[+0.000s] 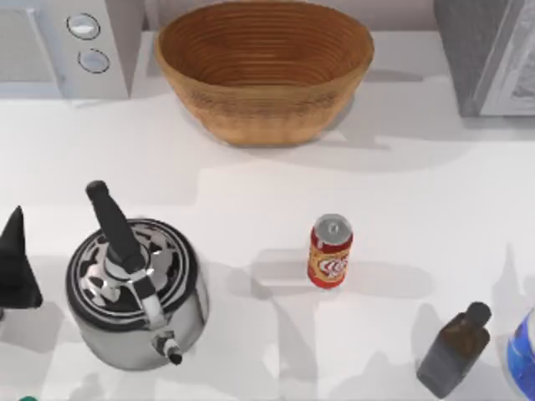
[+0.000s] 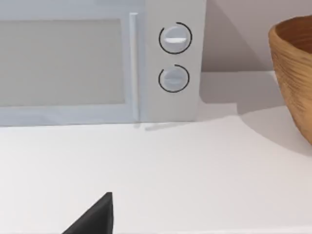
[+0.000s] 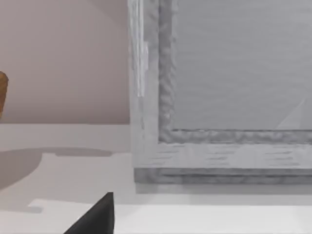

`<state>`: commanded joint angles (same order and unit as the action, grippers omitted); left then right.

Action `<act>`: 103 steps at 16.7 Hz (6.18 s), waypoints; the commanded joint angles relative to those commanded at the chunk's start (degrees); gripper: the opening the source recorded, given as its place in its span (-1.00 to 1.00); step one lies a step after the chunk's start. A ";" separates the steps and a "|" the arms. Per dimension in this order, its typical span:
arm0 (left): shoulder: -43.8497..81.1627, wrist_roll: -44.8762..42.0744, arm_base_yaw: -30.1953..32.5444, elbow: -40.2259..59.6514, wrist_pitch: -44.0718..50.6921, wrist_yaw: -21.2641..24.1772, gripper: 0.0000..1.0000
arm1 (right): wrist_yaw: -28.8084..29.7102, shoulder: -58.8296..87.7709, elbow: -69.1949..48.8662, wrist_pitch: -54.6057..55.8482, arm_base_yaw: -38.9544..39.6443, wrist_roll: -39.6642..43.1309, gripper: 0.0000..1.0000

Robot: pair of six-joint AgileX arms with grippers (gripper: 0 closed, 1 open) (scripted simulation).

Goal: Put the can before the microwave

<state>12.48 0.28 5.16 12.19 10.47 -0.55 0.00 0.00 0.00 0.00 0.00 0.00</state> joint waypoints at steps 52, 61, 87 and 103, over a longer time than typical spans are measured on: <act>121.93 0.99 42.91 101.67 58.90 0.74 -0.51 | 0.00 0.00 0.00 0.00 0.00 0.00 1.00; 121.93 0.99 42.91 101.67 58.90 0.74 -1.00 | 0.00 0.00 0.00 0.00 0.00 0.00 1.00; 116.15 -17.86 8.61 110.48 73.91 3.40 -1.00 | 0.00 0.00 0.00 0.00 0.00 0.00 1.00; 119.24 -23.16 -26.02 108.44 68.05 0.49 -1.00 | 0.00 0.00 0.00 0.00 0.00 0.00 1.00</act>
<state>131.72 -22.88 -20.86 120.63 78.52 -0.06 0.00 0.00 0.00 0.00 0.00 0.00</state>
